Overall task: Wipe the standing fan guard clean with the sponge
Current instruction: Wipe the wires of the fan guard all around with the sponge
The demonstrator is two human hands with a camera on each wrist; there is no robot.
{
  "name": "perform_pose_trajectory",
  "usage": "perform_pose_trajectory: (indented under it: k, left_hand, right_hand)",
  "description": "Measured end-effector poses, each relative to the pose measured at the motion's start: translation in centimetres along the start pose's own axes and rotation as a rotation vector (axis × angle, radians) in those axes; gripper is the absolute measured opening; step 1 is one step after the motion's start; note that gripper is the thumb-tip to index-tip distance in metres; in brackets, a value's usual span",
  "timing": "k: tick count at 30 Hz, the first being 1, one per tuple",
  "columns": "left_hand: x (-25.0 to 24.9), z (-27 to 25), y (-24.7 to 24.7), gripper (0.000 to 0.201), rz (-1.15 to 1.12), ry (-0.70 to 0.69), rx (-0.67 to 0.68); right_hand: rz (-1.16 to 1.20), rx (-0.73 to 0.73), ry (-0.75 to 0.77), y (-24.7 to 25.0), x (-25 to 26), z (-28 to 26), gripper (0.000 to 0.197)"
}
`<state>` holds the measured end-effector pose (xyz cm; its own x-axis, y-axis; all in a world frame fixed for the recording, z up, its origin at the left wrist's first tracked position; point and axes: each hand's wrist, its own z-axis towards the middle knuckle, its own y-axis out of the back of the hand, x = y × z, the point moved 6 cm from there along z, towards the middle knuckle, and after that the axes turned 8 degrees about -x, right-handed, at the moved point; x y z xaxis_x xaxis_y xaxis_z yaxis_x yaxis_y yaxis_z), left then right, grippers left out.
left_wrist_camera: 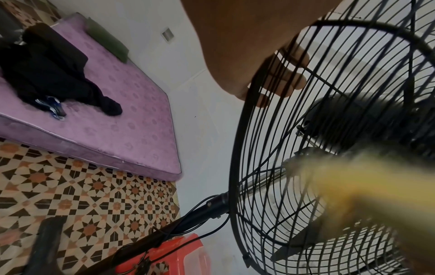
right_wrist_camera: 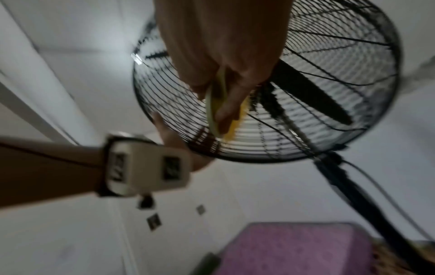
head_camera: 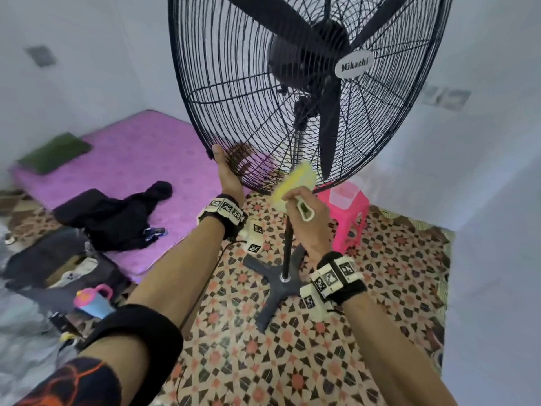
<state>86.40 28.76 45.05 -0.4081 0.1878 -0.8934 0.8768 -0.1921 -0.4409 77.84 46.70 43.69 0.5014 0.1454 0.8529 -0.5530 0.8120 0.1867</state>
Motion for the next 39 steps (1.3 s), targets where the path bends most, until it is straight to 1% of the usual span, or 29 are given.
perform_pose_trajectory:
  k: [2,3,5,6,7,9,10,11,12,13,14,15,16,17,18,20,21,23,24,25,26,27,30,31,33,34,35,37,39]
  left_hand:
    - [-0.1,-0.1,-0.2,0.106,-0.014,-0.020,-0.037]
    - [0.0,0.2,0.0,0.109,-0.021,-0.015,-0.047]
    - [0.6,0.8,0.5,0.136,-0.012,0.007,-0.034]
    - [0.8,0.8,0.6,0.143,-0.002,0.004,-0.032]
    - [1.3,1.5,0.9,0.139,-0.022,0.013,-0.033]
    - [0.3,0.4,0.7,0.115,-0.027,-0.004,-0.051]
    - [0.1,0.2,0.4,0.108,-0.031,-0.005,-0.047]
    - [0.0,0.1,0.1,0.109,-0.055,-0.008,-0.036]
    - [0.1,0.2,-0.1,0.118,-0.037,0.007,-0.039]
    - [0.5,0.7,0.0,0.134,-0.040,0.026,-0.056]
    - [1.3,1.5,0.4,0.148,-0.040,0.035,-0.075]
    - [2.3,2.6,0.8,0.155,-0.080,0.038,-0.084]
    - [3.0,3.3,1.2,0.156,-0.104,0.040,-0.087]
    - [3.5,4.2,1.5,0.151,-0.110,0.066,-0.066]
    - [2.4,2.7,1.2,0.142,-0.085,0.072,-0.066]
    - [0.7,0.8,0.5,0.108,-0.074,0.059,-0.093]
    - [0.2,0.1,0.1,0.092,-0.121,0.043,-0.109]
    - [0.2,0.3,-0.1,0.083,-0.143,-0.004,-0.138]
    - [0.0,-0.1,-0.2,0.086,-0.119,-0.007,-0.140]
    - [0.1,0.2,-0.2,0.095,-0.117,-0.013,-0.136]
    - [0.5,0.5,-0.1,0.108,-0.118,-0.007,-0.134]
    - [0.5,0.1,0.2,0.115,-0.093,-0.025,-0.160]
    - [0.5,-1.1,1.2,0.094,-0.137,-0.112,-0.367]
    - [0.4,-1.7,1.2,0.097,-0.127,-0.141,-0.397]
    - [0.6,-1.8,1.0,0.116,-0.032,-0.273,-0.354]
    - [0.8,-2.2,0.5,0.123,0.056,-0.295,-0.326]
    - [1.0,-2.7,0.2,0.124,0.150,-0.308,-0.320]
    - [1.5,-2.8,-0.4,0.122,0.323,-0.257,-0.308]
    - [1.3,-2.5,-0.3,0.123,0.365,-0.250,-0.299]
  right_hand:
    - [0.031,0.066,0.103,-0.9,2.3,0.6,0.013]
    - [0.028,0.058,0.096,-1.1,2.2,1.2,0.014]
    - [0.010,-0.001,-0.016,-0.5,0.4,2.3,0.014]
    - [-0.020,-0.035,-0.056,0.3,-0.6,2.7,0.014]
    - [-0.048,-0.046,-0.063,0.9,-1.1,3.0,0.013]
    - [-0.028,-0.003,-0.034,1.2,-0.1,3.4,0.011]
    - [0.006,0.042,-0.001,0.9,1.0,3.7,0.012]
    - [0.028,0.083,0.049,0.4,2.2,4.0,0.013]
    - [0.034,0.111,0.109,-0.2,3.3,4.2,0.014]
    - [0.031,0.128,0.155,-0.7,3.8,4.4,0.014]
    - [0.027,0.133,0.165,-1.1,3.7,4.4,0.014]
    - [0.025,0.129,0.147,-1.0,3.2,4.3,0.014]
    - [0.012,0.119,0.112,-0.7,2.4,4.3,0.014]
    - [-0.006,0.106,0.068,-0.3,1.4,4.2,0.014]
    - [-0.030,0.091,0.025,0.3,0.4,4.3,0.014]
    - [-0.062,0.076,-0.034,1.1,-0.5,4.8,0.011]
    - [-0.049,0.074,-0.033,1.2,0.0,5.1,0.009]
    - [0.008,0.069,0.023,0.9,1.9,5.6,0.008]
    - [0.021,0.056,0.074,0.7,3.0,5.7,0.009]
    - [0.019,0.041,0.111,0.4,3.5,5.7,0.010]
    - [0.009,0.027,0.110,0.1,3.3,5.6,0.011]
    - [0.000,0.016,0.071,-0.3,2.3,5.5,0.011]
    - [0.000,0.028,-0.040,-0.6,-0.1,5.5,0.010]
    - [0.009,0.039,-0.049,-0.5,-0.2,5.6,0.010]
    - [0.027,0.052,-0.068,0.0,-0.2,6.0,0.010]
    - [0.041,0.050,-0.077,0.3,-0.1,6.0,0.011]
    - [0.051,0.050,-0.075,0.6,-0.2,6.1,0.012]
    - [0.055,0.089,-0.059,1.0,-0.2,5.8,0.013]
    - [0.074,0.163,-0.046,1.5,0.4,5.4,0.021]
